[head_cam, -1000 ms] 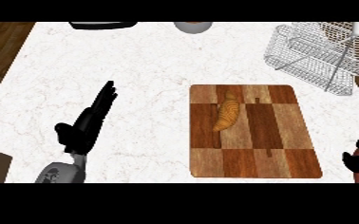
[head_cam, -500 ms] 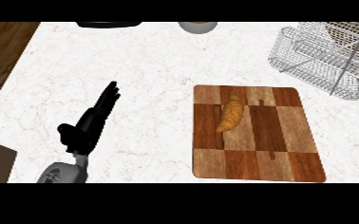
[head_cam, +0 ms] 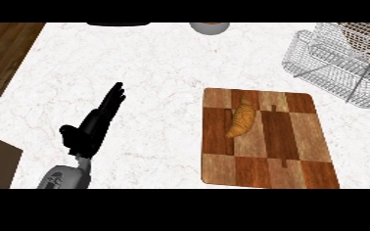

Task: Pick the sweet potato from the cutting board and place it in the tiered basket

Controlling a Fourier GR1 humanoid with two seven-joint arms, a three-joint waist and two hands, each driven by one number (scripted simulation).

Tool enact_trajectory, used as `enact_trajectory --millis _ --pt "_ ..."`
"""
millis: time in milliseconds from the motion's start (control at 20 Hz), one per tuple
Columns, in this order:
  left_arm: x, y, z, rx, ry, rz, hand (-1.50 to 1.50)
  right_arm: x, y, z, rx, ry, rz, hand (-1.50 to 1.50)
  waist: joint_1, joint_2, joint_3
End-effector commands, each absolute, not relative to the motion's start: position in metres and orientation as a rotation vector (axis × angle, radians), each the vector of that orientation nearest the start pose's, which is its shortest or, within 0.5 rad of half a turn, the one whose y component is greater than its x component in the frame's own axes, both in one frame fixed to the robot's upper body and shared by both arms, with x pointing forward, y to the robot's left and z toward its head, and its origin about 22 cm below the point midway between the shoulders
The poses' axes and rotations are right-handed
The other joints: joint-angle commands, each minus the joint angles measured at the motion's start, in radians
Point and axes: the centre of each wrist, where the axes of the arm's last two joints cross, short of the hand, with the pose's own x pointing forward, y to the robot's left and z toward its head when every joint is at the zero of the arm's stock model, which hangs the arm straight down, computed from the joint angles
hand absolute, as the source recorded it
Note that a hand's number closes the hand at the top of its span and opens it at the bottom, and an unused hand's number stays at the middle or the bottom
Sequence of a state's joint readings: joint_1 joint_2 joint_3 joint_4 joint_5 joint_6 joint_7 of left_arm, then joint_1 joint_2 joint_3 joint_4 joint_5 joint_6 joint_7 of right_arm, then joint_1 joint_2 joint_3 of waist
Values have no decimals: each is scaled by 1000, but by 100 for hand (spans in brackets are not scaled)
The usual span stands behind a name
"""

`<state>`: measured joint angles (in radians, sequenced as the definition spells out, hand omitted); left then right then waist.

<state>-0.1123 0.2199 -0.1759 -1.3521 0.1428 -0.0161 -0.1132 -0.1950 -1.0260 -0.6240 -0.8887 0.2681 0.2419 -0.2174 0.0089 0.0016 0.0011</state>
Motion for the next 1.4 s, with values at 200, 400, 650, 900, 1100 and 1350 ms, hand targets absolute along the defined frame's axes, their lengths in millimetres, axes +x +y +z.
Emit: enact_trajectory --millis 200,400,650,900,1100,1350 --pt "282 220 -19 -105 -1537 -243 0 257 -569 279 -1072 -1362 235 150 21 7 -1" --pt "265 216 -21 -119 -1526 -260 0 300 -533 294 -1067 -1320 255 150 37 7 -2" --pt "268 246 -16 -87 -1549 -271 0 334 -510 305 -1009 -1334 236 150 40 8 -1" --pt "276 225 -28 -107 -1524 -274 0 363 -496 280 -955 -1295 317 150 33 13 -1" --pt "287 228 -20 -112 -1544 -255 0 388 -469 284 -943 -1286 323 150 42 17 -1" --pt "276 219 -15 -109 -1546 -276 0 401 -460 248 -922 -1299 335 150 57 19 1"
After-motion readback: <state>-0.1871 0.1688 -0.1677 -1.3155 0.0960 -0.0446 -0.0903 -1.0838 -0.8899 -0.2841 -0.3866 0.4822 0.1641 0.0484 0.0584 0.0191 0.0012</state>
